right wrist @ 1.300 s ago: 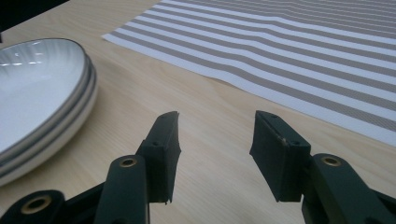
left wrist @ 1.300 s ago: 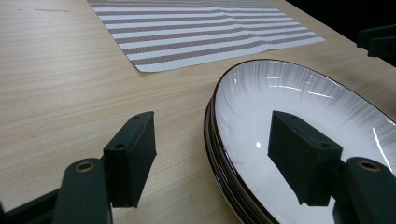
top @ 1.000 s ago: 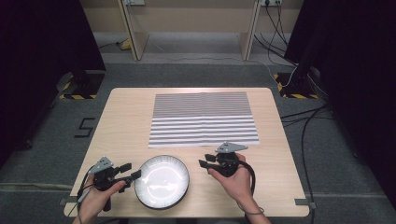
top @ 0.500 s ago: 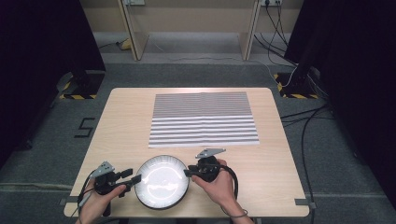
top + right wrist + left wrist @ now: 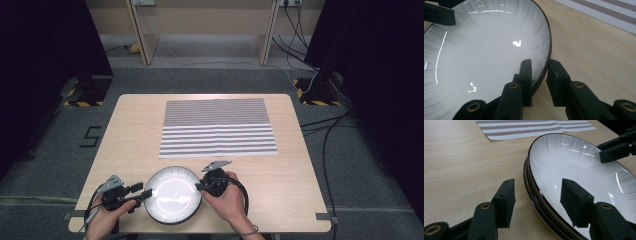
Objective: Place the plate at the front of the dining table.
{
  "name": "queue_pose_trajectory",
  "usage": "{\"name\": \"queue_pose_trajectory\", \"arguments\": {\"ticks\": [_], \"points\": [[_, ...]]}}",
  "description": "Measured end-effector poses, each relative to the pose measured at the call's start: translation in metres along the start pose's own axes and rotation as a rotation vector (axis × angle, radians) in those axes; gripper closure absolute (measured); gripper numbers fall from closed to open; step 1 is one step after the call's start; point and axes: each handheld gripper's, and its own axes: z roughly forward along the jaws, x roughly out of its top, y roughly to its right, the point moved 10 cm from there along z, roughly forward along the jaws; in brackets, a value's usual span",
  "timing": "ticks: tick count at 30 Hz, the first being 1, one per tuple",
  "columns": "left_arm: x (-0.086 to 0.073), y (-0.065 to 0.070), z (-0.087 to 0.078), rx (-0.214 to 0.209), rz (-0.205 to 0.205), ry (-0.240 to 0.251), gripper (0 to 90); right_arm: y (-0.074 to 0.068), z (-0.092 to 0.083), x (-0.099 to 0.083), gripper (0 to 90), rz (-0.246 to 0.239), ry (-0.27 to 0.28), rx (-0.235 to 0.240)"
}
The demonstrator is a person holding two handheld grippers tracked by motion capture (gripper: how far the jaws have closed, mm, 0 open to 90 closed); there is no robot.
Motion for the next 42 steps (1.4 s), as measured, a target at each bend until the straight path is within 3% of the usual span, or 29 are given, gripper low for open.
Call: {"name": "queue_pose_trajectory", "arguments": {"ticks": [4, 10, 12, 14, 15, 18, 21, 24, 32, 42], "points": [[0.001, -0.001, -0.002, 0.015, 0.007, -0.015, 49.2, 0.0, 0.0, 0.0, 75.3, 0.01, -0.001, -0.01], [-0.001, -0.001, -0.001, 0.021, -0.007, -0.042, 52.7, -0.001, 0.0, 0.002, 75.5, -0.011, -0.017, -0.05], [-0.001, 0.0, -0.001, 0.013, -0.011, -0.048, 55.5, -0.001, -0.005, 0.009, 85.7, -0.046, 0.032, -0.071], [-0.001, 0.001, -0.001, 0.008, -0.012, -0.049, 57.1, -0.001, -0.008, 0.012, 87.9, -0.066, 0.021, -0.078], [0.0, 0.002, -0.001, 0.008, -0.007, -0.051, 57.8, 0.0, -0.006, 0.013, 85.8, -0.041, 0.011, -0.061], [0.002, 0.004, -0.001, 0.004, -0.003, -0.042, 57.7, 0.001, -0.005, 0.011, 83.2, -0.026, 0.005, -0.043], [0.001, 0.005, -0.001, 0.006, 0.004, -0.047, 57.8, 0.0, -0.006, 0.005, 81.3, 0.06, -0.011, -0.011], [0.001, 0.005, -0.003, 0.009, 0.013, -0.052, 57.5, -0.002, -0.011, 0.002, 82.6, 0.091, -0.018, 0.003], [-0.002, 0.006, -0.004, 0.008, 0.017, -0.052, 57.6, -0.006, -0.011, 0.001, 83.4, 0.122, -0.051, 0.013], [0.003, 0.004, -0.01, 0.017, 0.003, -0.07, 63.3, -0.009, -0.002, 0.006, 82.4, 0.105, -0.022, 0.003]]}}
